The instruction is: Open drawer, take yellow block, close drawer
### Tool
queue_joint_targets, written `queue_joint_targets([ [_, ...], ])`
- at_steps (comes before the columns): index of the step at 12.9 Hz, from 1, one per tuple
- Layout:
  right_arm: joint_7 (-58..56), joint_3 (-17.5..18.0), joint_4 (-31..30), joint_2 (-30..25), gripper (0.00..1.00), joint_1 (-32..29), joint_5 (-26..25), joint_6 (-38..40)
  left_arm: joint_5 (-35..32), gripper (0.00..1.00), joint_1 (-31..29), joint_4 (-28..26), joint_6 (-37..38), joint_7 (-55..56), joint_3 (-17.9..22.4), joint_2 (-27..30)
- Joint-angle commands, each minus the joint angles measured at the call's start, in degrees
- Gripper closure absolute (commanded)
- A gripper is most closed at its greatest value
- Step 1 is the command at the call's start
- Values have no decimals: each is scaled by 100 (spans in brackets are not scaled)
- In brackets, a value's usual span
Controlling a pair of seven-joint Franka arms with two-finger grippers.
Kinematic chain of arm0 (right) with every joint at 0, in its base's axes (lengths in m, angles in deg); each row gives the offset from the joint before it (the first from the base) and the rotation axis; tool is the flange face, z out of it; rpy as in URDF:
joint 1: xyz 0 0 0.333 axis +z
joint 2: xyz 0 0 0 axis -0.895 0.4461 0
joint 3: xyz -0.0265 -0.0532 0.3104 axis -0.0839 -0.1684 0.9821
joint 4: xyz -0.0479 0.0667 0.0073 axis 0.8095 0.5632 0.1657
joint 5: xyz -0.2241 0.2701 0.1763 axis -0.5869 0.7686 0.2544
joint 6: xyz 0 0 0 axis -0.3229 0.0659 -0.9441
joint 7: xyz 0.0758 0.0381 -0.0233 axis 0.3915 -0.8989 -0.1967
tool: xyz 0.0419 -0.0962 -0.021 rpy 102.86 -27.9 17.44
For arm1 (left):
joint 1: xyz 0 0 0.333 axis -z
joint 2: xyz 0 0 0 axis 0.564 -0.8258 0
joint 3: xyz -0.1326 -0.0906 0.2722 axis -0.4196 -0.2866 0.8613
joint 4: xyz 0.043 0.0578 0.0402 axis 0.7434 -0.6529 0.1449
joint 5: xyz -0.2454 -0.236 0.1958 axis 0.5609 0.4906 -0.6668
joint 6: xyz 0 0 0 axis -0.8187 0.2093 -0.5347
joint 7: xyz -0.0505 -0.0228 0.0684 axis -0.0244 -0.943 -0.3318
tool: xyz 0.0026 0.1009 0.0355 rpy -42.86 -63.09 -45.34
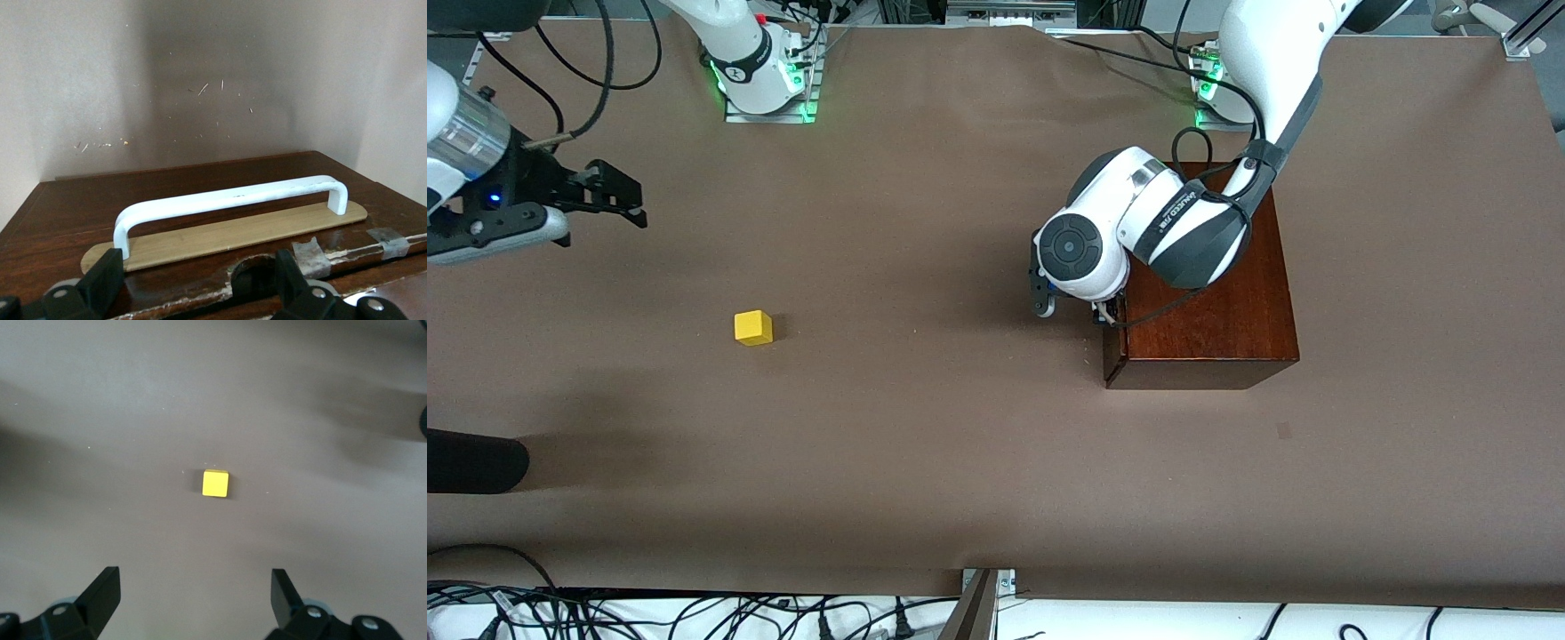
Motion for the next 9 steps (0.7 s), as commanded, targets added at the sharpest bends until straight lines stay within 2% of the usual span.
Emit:
queue_joint_targets([
  [1,-130,6,22,-56,0,-44,-92,112,-30,0,-17,-101,138,459,-65,301],
  [5,-60,6,22,-39,0,-52,-109,77,5,0,-113,-57,129,795,-22,1056],
  [6,-68,15,48,-30,0,-52,-179,59,23,0,-253,161,146,803,-65,1154],
  [8,-95,50,57,-39,0,-44,-258,111,216,0,-315,521,845,804,-4,1330],
  [9,-95,67,83,-47,0,-26,-424,155,243,0,-542,828,1180,795,-4,1348],
])
